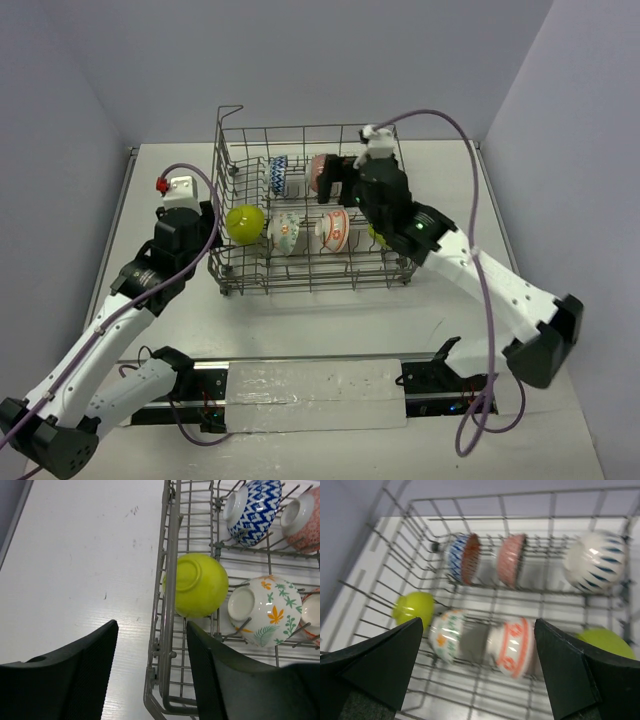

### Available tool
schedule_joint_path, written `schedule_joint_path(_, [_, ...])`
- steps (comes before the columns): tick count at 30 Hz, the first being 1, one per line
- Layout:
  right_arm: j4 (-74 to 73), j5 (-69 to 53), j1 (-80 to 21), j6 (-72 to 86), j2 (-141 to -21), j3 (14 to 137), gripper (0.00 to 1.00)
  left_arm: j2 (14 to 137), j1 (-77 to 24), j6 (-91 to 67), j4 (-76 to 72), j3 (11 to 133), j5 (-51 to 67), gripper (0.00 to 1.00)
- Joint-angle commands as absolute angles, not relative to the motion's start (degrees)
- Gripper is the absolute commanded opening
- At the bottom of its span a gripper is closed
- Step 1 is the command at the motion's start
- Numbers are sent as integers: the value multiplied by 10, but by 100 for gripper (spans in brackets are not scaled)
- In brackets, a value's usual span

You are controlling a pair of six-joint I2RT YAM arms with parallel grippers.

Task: Load the bowls into the dish rack

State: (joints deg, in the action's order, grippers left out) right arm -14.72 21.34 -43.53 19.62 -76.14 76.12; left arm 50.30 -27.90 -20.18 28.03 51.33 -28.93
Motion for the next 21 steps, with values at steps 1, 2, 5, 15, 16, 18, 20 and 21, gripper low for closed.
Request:
schedule_joint_path(1, [-208, 328, -436, 197, -696, 680, 100, 476, -279, -198, 267, 521, -316, 63])
schedule_joint_path(2, [-210, 335, -436, 203, -681, 665, 100, 472, -279, -198, 266, 521, -320, 64])
schedule_joint_path(5, [-222, 337, -435, 214, -631, 614, 100, 463, -279, -199, 267, 520, -337, 70])
schedule_joint_path(15, [-322, 448, -436, 252, -464, 519, 100, 379, -280, -213, 241, 508, -362, 78])
schedule_joint_path(16, [-337, 460, -435, 255, -460, 519, 100, 377, -280, -212, 239, 507, -366, 78])
schedule_joint_path(18, [-346, 461, -435, 258, -447, 521, 100, 388, -280, -213, 246, 510, -377, 79])
schedule_joint_path(20, [-352, 462, -436, 268, -439, 517, 100, 397, -280, -214, 255, 512, -387, 79])
schedule_joint_path(21, [-348, 458, -435, 265, -430, 512, 100, 404, -280, -216, 257, 515, -388, 79])
